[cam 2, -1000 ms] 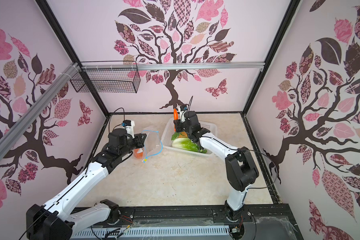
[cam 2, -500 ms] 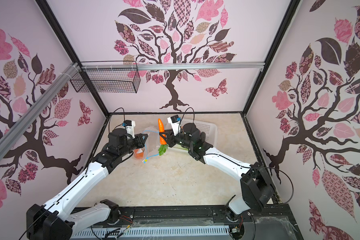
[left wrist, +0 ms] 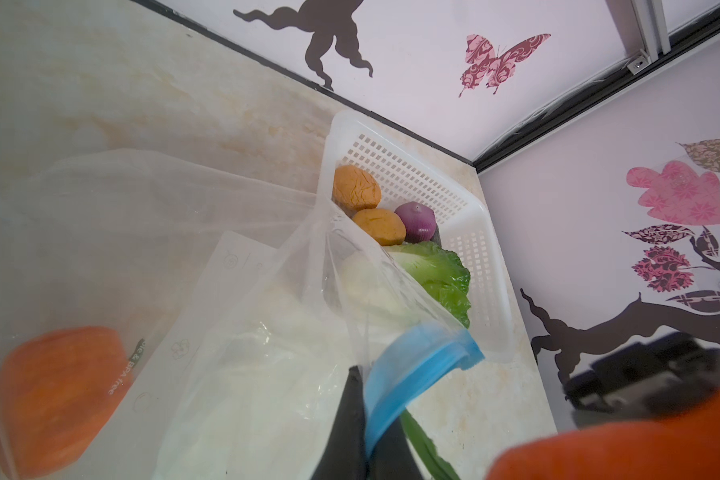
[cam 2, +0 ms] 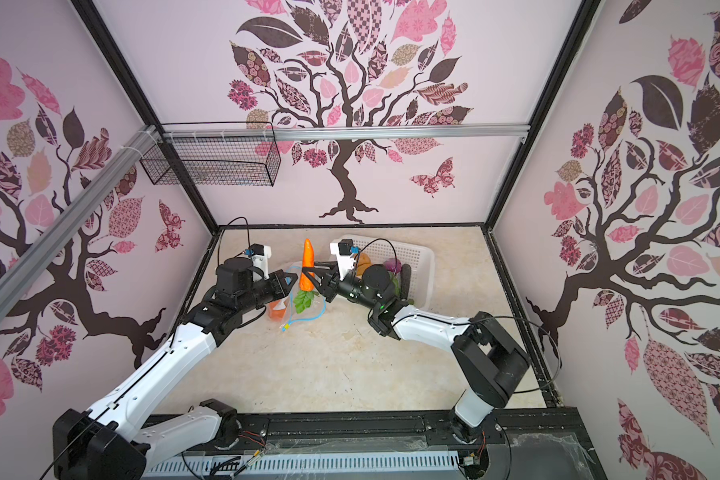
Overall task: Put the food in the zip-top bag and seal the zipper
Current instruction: 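Lift the carrot and lower it into the bag held by the left gripper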
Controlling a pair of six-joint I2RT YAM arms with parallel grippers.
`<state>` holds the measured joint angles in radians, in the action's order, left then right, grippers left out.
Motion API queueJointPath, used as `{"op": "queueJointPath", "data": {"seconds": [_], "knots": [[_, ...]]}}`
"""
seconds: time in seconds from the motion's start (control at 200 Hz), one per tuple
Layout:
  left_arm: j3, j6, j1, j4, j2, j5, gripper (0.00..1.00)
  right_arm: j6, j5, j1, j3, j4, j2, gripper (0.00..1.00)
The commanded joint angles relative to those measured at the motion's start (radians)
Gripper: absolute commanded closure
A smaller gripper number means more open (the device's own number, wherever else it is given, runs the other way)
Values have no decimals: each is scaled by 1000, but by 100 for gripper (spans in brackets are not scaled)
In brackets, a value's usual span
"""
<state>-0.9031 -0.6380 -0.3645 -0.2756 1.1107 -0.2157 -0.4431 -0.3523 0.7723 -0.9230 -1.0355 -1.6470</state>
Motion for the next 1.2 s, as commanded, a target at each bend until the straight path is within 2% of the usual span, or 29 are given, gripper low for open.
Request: {"op": "queueJointPath", "data": {"seconds": [0.0, 0.2, 0.38, 0.65, 0.875, 1.08, 1.135, 1.195], "knots": [[-44, -34, 15, -6, -10, -33, 100, -33, 46, 13, -2, -227, -81, 92], [-58, -32, 22, -9, -17, -29, 100, 41, 88, 58, -3, -206, -143, 93], [-74, -20, 24, 14, -21, -24, 100, 140, 137, 90, 3, -101, -173, 93], [-71, -10, 23, 36, -62, -28, 100, 183, 175, 91, 3, 26, -178, 91], [-17, 8, 25, 90, -101, -63, 100, 194, 181, 90, -155, 382, -200, 81], [-22, 26, 24, 65, -98, -63, 100, 155, 177, 90, -296, 580, -243, 75], [-28, 29, 24, 54, -93, -52, 100, 161, 174, 90, -339, 640, -260, 71], [-37, 38, 24, 44, -85, -26, 100, 168, 168, 90, -370, 692, -270, 61]]}}
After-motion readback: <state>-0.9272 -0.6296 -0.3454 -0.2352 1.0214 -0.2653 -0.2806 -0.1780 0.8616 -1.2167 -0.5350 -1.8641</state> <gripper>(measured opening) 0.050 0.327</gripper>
